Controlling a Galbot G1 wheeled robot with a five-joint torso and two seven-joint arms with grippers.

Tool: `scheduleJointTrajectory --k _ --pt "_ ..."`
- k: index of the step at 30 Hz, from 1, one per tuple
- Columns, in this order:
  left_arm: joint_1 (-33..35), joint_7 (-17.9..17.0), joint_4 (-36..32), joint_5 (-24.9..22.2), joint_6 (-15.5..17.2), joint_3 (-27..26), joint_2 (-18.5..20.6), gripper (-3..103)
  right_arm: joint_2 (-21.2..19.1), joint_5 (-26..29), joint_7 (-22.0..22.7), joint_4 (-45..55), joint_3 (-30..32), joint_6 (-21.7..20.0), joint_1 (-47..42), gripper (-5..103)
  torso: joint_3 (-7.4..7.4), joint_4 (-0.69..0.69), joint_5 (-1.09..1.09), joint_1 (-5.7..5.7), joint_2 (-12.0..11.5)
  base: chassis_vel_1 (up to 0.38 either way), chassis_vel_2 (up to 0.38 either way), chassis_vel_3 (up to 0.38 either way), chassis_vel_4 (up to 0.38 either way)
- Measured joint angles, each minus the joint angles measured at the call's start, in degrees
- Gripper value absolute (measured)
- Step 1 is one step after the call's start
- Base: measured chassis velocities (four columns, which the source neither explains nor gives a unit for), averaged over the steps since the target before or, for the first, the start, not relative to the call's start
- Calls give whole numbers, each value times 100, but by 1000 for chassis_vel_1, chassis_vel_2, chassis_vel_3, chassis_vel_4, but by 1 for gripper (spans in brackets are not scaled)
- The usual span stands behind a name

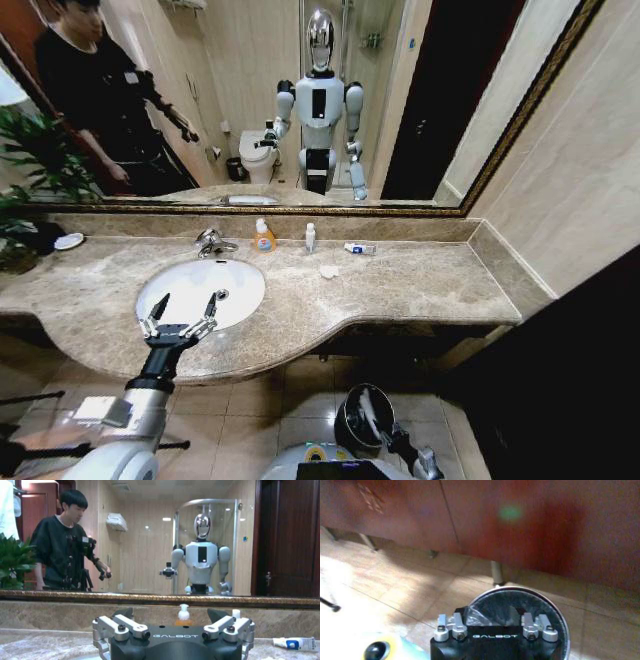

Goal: Pick up the trash from the sink and place it in the trash bin.

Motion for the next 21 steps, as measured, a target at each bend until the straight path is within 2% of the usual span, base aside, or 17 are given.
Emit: scheduleJointTrajectory --k 2,3,4,5,6,7,8,9,10,12,13,14,16,17,19,20,21 --pt "0 0 0 0 0 0 0 100 -25 213 -290 48 22 18 -22 61 0 0 2 0 0 0 0 0 0" --pt "0 0 0 0 0 0 0 100 -61 509 -582 88 30 43 -38 66 0 0 2 0 0 0 0 0 0" --pt "0 0 0 0 0 0 0 100 -178 1383 -1431 283 81 22 -89 72 0 0 1 0 0 0 0 0 0" --pt "0 0 0 0 0 0 0 100 -255 1861 -1935 516 163 -158 -153 78 0 1 1 0 0 0 0 0 0" --pt "0 0 0 0 0 0 0 100 -255 1861 -1935 516 163 -158 -153 78 0 1 1 0 0 0 0 0 0" --pt "0 0 0 0 0 0 0 100 -320 2235 -2331 794 268 -427 -246 78 0 2 0 0 0 0 0 0 0" --pt "0 -1 0 0 0 0 0 100 -403 2756 -2845 1350 499 -1013 -438 83 0 0 -1 0 0 0 0 0 0" --pt "0 0 0 0 0 0 0 100 -439 3083 -3053 1857 681 -1423 -591 88 0 0 -3 0 0 0 0 0 0" --pt "0 0 0 0 0 0 0 100 -439 3083 -3053 1857 681 -1423 -591 88 0 0 -3 0 0 0 0 0 0" --pt "0 0 0 0 0 0 0 100 -563 3689 -3075 2811 843 -1900 -915 97 0 0 -1 0 0 0 0 0 0" --pt "0 0 0 0 0 0 0 100 -563 3689 -3075 2811 843 -1900 -915 97 0 0 -1 0 0 0 0 0 0" --pt "0 0 0 0 0 0 0 100 -585 3851 -3025 3152 882 -2001 -1023 99 0 0 -5 0 0 0 0 0 0" --pt "0 0 0 0 0 0 0 100 -464 4110 -2774 4474 1006 -2443 -1375 100 0 0 2 0 0 0 0 0 0" --pt "0 0 0 0 0 0 0 100 -464 4110 -2774 4474 1006 -2443 -1375 100 0 0 2 0 0 0 0 0 0" --pt "0 -1 0 0 0 0 0 100 -333 4284 -2226 6042 882 -3004 -1870 100 0 -2 -4 0 0 0 0 0 0" --pt "0 -1 0 0 0 0 0 100 -333 4284 -2226 6042 882 -3004 -1870 100 0 -2 -4 0 0 0 0 0 0" --pt "0 0 0 0 0 0 0 100 -290 4298 -1936 6688 760 -3250 -1990 100 0 -2 -4 0 0 0 0 0 0"
